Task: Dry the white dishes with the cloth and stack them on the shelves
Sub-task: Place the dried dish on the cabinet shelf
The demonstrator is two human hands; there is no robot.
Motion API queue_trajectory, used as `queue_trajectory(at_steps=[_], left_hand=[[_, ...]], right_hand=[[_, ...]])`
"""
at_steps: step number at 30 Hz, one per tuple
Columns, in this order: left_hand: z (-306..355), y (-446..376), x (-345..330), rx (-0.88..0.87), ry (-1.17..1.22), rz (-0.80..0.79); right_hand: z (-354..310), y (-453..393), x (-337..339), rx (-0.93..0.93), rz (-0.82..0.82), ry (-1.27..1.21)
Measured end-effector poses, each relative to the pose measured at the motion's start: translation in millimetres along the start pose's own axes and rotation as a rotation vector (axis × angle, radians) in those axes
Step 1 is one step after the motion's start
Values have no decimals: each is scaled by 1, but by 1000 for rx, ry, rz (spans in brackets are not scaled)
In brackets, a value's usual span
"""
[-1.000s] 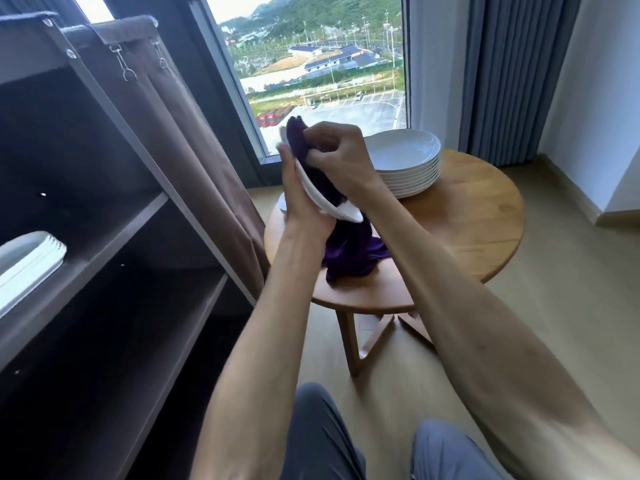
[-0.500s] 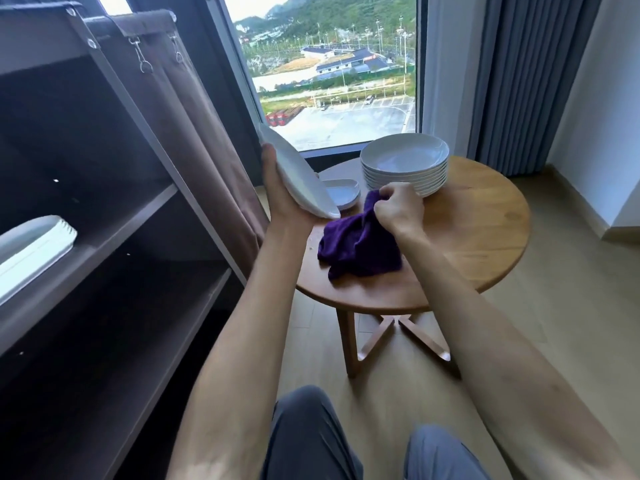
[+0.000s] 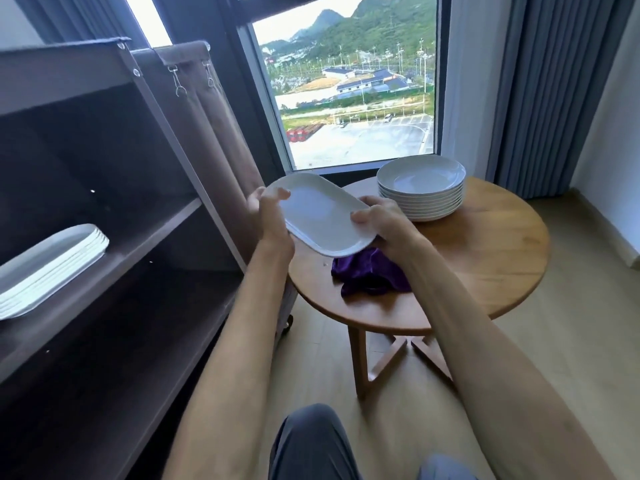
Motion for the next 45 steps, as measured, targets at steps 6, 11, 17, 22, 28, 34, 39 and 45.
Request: queue_trajectory(at_steps=[6, 11, 17, 22, 28, 34, 39, 45], left_hand=[[8, -15, 67, -62, -164, 223], [47, 16, 103, -176, -85, 408], [114, 41, 148, -352, -257, 344], [151, 67, 212, -428, -484, 204], [178, 72, 285, -458, -787, 203], [194, 52, 328, -559, -958, 393], [195, 32, 352, -540, -984, 565], [188, 8, 384, -456, -1008, 716]], right_hand=[[-12, 3, -31, -63, 15, 5], [-13, 11, -83, 79, 35, -255], [-13, 24, -155, 91, 117, -505], [-16, 13, -233, -93, 66, -425], [-8, 23, -331, -172, -87, -391], [-11, 18, -387, -104, -187, -293], [-23, -4, -427, -25, -228, -183], [-24, -27, -473, 97, -298, 2]])
Point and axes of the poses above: each hand's wrist, its own y-axis away from the middle knuckle, its own x-axis out of the back of the hand, z = x × y, the point moved 9 cm from there along -y, towards the middle knuckle, and after that the axes turned 6 degrees about -x, right-handed, at the moved point
